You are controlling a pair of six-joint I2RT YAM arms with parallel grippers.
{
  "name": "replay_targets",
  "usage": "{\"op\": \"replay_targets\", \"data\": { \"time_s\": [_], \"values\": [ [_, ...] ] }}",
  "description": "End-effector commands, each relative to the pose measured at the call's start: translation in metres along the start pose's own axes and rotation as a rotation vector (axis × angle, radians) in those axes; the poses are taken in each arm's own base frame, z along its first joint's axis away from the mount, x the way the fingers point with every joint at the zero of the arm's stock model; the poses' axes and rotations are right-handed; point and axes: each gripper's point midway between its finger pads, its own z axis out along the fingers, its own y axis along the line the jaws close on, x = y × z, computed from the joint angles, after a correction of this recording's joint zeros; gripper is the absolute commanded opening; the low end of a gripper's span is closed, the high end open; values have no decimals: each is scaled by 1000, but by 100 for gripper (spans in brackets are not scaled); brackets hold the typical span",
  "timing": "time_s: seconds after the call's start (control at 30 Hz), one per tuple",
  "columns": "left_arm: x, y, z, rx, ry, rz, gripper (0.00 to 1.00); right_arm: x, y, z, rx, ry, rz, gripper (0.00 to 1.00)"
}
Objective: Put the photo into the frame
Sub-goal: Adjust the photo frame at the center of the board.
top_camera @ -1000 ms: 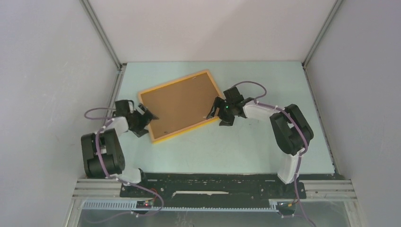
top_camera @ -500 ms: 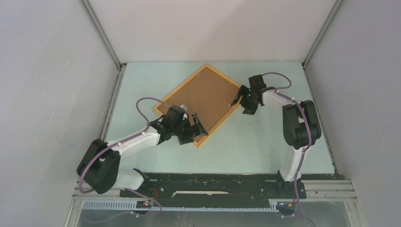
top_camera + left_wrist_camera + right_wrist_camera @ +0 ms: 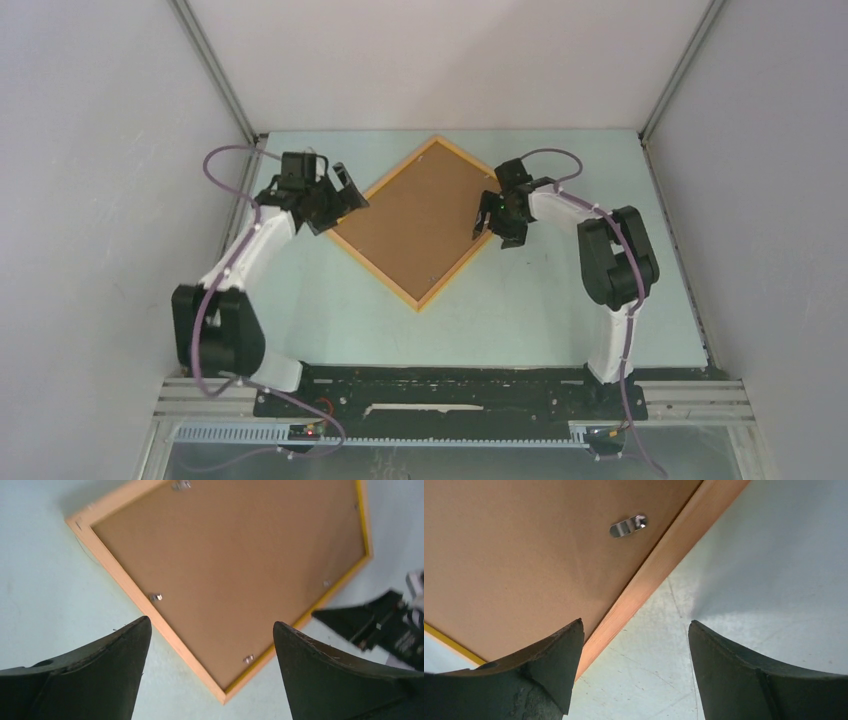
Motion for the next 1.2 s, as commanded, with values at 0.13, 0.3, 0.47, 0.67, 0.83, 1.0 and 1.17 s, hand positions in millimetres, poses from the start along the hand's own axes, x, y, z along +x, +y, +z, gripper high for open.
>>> {"op": "replay_targets", "data": {
  "time_s": [0.13, 0.3, 0.47, 0.67, 0.83, 1.0, 1.17],
  "values": [
    [-39, 17, 51, 24, 58, -115, 95, -2, 4, 18, 98, 32, -104, 77],
    [-25, 20, 31, 47, 37, -80, 95, 7, 1, 23, 155, 53, -189, 68],
    [-12, 8, -13, 138, 3, -4, 95, 29, -8, 15, 119, 87, -277, 57],
    [-3, -1, -47, 190, -4, 77, 96, 37, -30, 4, 68, 95, -329, 28],
    [-2, -20, -53, 277, 53, 87, 96, 38, -59, -10, 79, 71, -333, 4],
    [-2, -16, -36, 263, 74, 46, 96, 15, -72, -25, 82, -13, -281, 0],
    [24, -5, -19, 269, 118, 2, 97, -3, -72, -31, 83, -42, -258, 17]
  ]
}}
